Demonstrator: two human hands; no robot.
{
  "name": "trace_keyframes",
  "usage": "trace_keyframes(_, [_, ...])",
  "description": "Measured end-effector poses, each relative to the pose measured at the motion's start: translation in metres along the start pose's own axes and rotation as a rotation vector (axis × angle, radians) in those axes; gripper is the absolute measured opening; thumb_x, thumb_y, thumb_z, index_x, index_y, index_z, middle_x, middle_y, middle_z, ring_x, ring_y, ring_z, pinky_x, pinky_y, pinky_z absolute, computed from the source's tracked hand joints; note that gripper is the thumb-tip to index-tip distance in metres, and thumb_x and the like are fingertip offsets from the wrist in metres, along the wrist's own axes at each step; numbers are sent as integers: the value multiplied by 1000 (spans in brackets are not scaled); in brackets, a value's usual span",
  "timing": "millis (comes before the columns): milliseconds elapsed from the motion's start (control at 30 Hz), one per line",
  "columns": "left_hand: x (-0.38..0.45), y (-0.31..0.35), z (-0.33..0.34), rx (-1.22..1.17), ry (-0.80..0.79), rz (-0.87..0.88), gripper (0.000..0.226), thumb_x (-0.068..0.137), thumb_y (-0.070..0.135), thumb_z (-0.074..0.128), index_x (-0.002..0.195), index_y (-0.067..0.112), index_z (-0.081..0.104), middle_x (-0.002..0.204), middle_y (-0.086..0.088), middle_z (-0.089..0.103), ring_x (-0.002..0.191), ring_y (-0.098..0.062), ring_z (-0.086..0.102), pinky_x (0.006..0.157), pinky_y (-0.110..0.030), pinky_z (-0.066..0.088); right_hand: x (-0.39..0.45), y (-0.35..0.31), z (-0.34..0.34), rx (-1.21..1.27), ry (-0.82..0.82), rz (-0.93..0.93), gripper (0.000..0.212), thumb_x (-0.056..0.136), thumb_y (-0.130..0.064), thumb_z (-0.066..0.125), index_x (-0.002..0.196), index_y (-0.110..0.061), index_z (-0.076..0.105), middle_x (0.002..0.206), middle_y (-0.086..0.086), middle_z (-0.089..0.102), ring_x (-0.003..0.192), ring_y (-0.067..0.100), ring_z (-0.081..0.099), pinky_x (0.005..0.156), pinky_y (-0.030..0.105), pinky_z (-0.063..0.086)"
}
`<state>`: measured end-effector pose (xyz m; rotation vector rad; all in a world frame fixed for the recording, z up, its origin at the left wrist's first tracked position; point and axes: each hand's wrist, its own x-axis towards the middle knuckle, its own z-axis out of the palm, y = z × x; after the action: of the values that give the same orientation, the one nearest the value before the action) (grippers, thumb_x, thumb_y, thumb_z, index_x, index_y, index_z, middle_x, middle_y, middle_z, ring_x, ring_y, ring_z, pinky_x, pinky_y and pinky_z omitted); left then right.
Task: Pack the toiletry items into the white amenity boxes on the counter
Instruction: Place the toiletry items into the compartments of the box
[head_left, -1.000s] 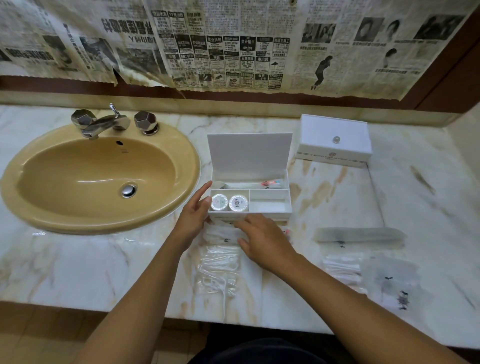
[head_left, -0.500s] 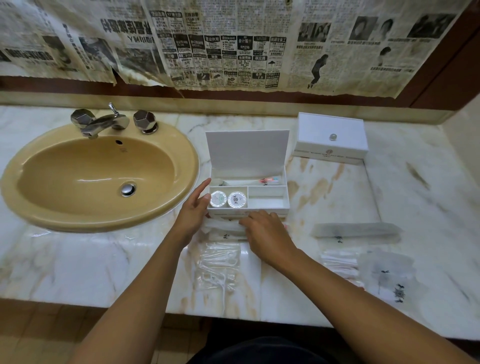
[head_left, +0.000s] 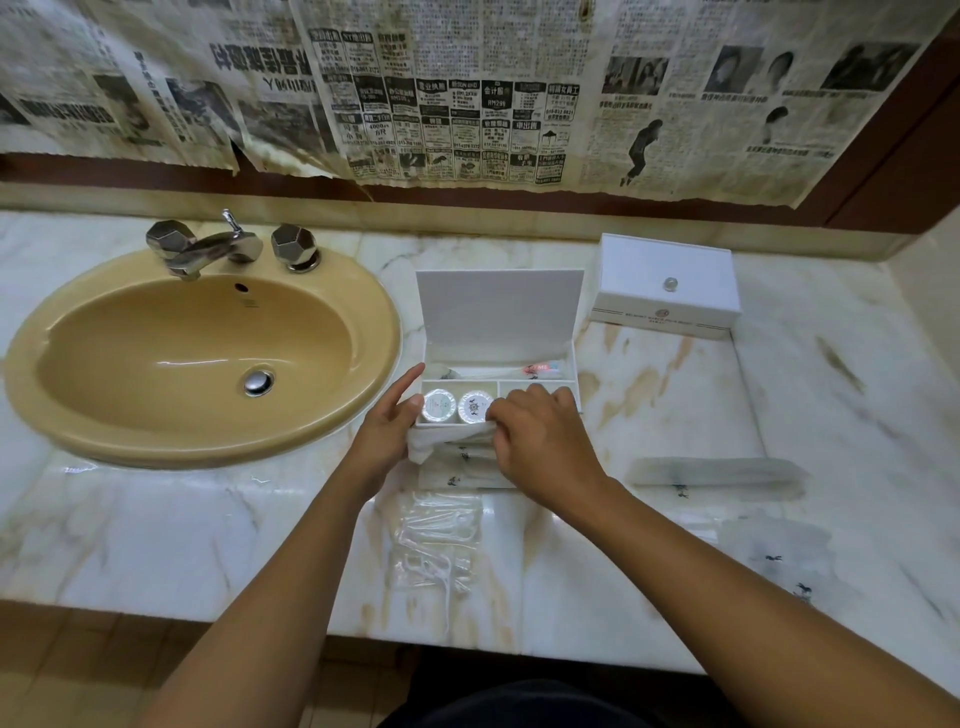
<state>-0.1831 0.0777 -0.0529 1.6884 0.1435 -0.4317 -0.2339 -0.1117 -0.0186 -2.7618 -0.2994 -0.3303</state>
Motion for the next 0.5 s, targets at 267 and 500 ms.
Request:
trace_keyframes(267, [-1,1,2,-102,-19,-24,39,103,24,47,136,45,47,106,17,71,94,2,68,71,-14,53,40,18,-9,-77,126,71,15,76,-2,67,79,-16,69,73,-1,63,73,26,54,66,34,33])
trace_keyframes(500, [1,0,2,-115,-14,-30,35,103,26,47,131,47,49,105,10,66,93,0,65,70,-13,52,68,29,2,-4,133,91,17,78,3,67,85,-10,75,77,5,62,75,29,55,59,34,42])
